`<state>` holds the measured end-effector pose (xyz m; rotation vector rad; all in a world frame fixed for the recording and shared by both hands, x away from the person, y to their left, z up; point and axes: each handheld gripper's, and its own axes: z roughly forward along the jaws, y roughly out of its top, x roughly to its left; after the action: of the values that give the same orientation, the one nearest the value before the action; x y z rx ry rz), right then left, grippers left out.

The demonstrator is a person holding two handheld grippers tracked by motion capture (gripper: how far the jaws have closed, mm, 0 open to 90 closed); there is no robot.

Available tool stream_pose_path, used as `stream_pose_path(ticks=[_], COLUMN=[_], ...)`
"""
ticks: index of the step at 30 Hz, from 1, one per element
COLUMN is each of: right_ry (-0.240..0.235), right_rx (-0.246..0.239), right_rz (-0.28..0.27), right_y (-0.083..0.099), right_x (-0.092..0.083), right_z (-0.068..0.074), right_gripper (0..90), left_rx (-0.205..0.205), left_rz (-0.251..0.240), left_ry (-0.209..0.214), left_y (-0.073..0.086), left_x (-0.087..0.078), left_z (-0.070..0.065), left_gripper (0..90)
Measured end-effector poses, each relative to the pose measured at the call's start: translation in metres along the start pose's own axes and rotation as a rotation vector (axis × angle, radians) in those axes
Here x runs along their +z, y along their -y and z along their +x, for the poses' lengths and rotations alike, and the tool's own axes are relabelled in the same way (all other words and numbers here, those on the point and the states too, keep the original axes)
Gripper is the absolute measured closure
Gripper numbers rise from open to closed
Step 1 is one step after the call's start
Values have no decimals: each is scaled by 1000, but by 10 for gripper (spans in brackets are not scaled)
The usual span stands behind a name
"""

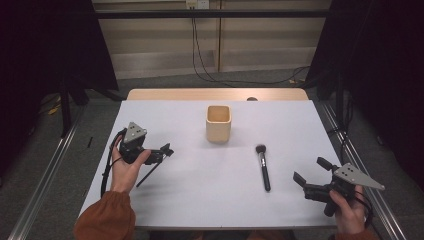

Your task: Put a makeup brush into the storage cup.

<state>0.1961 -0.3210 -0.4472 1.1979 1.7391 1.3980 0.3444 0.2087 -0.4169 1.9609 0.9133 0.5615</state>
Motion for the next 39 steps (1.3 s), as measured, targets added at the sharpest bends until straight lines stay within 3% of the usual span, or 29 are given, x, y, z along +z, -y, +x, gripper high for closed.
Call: stream_pose_path(ticks=[3, 6, 10, 11, 16, 18, 25, 33, 34, 35, 37, 39], right_ry=[2, 3, 2, 4, 3, 2, -1, -1, -1, -2, -3, -4], right_rx=[0, -2, -2, -1, 3, 3, -6, -13, -11, -15, -15, -11], right_rz=[3, 4, 5, 5, 4, 4, 7, 14, 14, 15, 16, 20], right_y=[0, 0, 0, 0, 0, 0, 0, 0, 0, 0, 0, 0], right_x=[0, 1, 1, 1, 1, 1, 2, 2, 2, 2, 2, 2], right_z=[0, 0, 0, 0, 0, 1, 0, 1, 1, 1, 1, 1], right_gripper=[0, 0, 0, 0, 0, 0, 0, 0, 0, 0, 0, 0], left_rx=[-1, 14, 5, 8, 19, 15, 58, 84, 81, 98, 94, 61], left_rz=[12, 46, 91, 123, 208, 256, 363, 462, 487, 544, 567, 596], left_ry=[0, 8, 30, 8, 13, 39, 14, 28, 18, -17, -22, -12], left_y=[0, 1, 1, 0, -2, -5, -5, -9, -10, -10, -10, -11], left_x=[0, 1, 2, 3, 4, 5, 13, 18, 19, 22, 24, 28], left_z=[0, 1, 2, 1, 3, 3, 5, 6, 7, 8, 9, 12], left_gripper=[28, 27, 38, 42, 45, 45, 57, 69, 69, 75, 78, 89])
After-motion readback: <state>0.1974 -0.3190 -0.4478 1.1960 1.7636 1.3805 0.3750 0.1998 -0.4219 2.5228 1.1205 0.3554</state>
